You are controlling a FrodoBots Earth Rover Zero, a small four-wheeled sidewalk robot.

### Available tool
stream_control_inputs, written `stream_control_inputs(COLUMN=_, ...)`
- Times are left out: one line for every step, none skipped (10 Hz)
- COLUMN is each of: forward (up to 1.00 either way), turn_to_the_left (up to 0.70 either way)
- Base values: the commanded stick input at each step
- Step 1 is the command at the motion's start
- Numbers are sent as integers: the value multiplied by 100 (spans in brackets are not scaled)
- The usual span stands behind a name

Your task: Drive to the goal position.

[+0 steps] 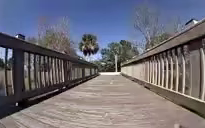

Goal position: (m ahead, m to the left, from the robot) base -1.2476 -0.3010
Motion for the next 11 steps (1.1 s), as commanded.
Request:
stream_control_inputs(forward=70, turn_to_the_left=3)
stream_control_inputs(forward=70, turn_to_the_left=3)
stream_control_inputs(forward=70, turn_to_the_left=3)
stream_control_inputs(forward=70, turn_to_the_left=3)
stream_control_inputs(forward=70, turn_to_the_left=3)
stream_control_inputs(forward=70, turn_to_the_left=3)
stream_control_inputs(forward=70, turn_to_the_left=3)
stream_control_inputs(forward=70, turn_to_the_left=3)
stream_control_inputs(forward=70, turn_to_the_left=3)
stream_control_inputs(forward=70, turn_to_the_left=5)
stream_control_inputs(forward=70, turn_to_the_left=5)
